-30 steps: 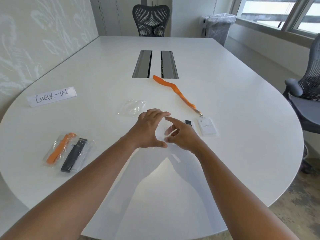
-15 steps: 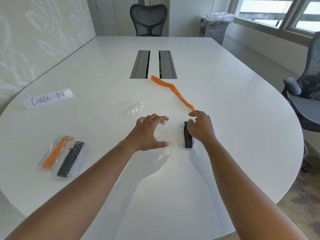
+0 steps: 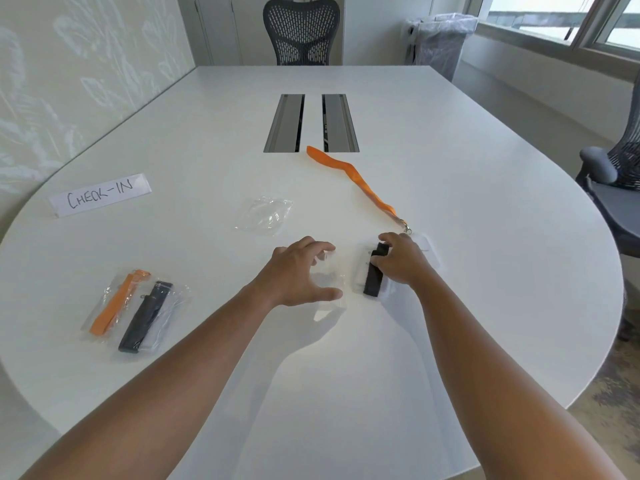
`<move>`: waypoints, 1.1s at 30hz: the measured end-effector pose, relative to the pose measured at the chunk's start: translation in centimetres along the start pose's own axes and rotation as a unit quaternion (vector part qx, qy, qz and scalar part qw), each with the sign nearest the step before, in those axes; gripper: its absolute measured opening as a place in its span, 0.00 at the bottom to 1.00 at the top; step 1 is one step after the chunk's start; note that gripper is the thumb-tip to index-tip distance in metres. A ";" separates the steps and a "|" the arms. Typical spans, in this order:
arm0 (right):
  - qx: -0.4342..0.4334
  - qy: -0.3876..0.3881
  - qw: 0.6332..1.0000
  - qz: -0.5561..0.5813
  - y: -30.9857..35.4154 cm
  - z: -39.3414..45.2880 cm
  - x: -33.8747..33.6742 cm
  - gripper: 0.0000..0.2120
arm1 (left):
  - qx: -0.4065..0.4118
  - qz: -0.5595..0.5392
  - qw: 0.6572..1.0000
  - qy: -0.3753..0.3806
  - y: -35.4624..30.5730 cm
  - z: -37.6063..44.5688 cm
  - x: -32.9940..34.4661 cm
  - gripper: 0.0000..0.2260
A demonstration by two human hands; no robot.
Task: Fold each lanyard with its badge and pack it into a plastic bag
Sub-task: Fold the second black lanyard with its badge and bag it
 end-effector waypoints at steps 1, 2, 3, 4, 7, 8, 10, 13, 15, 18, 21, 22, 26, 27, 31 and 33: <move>0.009 -0.001 1.000 0.008 0.0 0.0 0.0 0.28 | -0.003 0.001 1.000 0.003 0.0 0.0 0.0 0.36; 0.019 -0.001 1.000 0.017 0.1 0.1 -0.1 0.30 | -0.006 0.002 1.000 0.007 0.0 -0.1 0.0 0.36; 0.030 0.001 0.999 0.026 0.1 0.1 -0.2 0.31 | -0.007 0.004 1.000 0.009 0.0 -0.1 0.0 0.36; 0.040 0.001 0.998 0.040 0.2 0.0 -0.3 0.32 | -0.009 0.005 1.000 0.013 0.1 -0.1 0.0 0.36; 0.071 0.004 0.991 0.115 0.0 -0.1 -0.4 0.25 | -0.022 0.008 0.999 0.024 0.4 -0.1 0.2 0.38; 0.083 0.006 0.986 0.147 -0.2 -0.1 -0.4 0.22 | -0.026 0.011 0.999 0.026 0.5 -0.1 0.2 0.38; 0.105 0.005 0.974 0.203 -0.5 0.0 -0.3 0.18 | -0.032 0.016 0.999 0.028 0.6 -0.1 0.4 0.39; 0.123 -0.009 0.961 0.247 -0.6 0.3 -0.4 0.15 | -0.039 0.017 0.999 0.028 0.6 0.0 0.5 0.40; 0.128 -0.030 0.951 0.280 -0.6 0.4 -0.7 0.12 | -0.042 0.018 0.999 0.027 0.6 0.0 0.6 0.40; 0.121 -0.058 0.933 0.335 -0.4 0.4 -1.2 0.10 | -0.046 0.022 0.999 0.016 0.5 0.0 0.7 0.41; 0.111 -0.079 0.918 0.371 0.1 0.2 -1.3 0.10 | -0.051 0.020 0.998 -0.004 0.2 0.1 0.8 0.40; 0.106 -0.085 0.917 0.375 0.4 0.1 -1.3 0.10 | -0.053 0.018 0.998 -0.011 0.0 0.1 0.8 0.40; 0.095 -0.077 0.919 0.374 1.4 -0.3 -0.6 0.10 | -0.053 0.018 0.998 -0.036 -0.5 0.3 0.7 0.40; 0.091 -0.073 0.921 0.372 1.6 -0.4 -0.5 0.10 | -0.053 0.017 0.997 -0.045 -0.5 0.3 0.7 0.40; 0.080 -0.075 0.931 0.349 2.2 -0.5 -0.7 0.10 | -0.056 0.000 0.996 -0.075 -0.5 0.2 0.3 0.40; 0.071 -0.073 0.939 0.328 2.5 -0.4 -1.0 0.11 | -0.054 -0.005 0.994 -0.090 -0.5 0.2 0.2 0.40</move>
Point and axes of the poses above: each hand's wrist, its own z-axis towards the middle knuckle, its own x-axis out of the palm, y = z × x, the point moved 2 cm from there along z, towards the middle knuckle, and after that the axes turned 7 degrees about z, right-handed, at the moved point
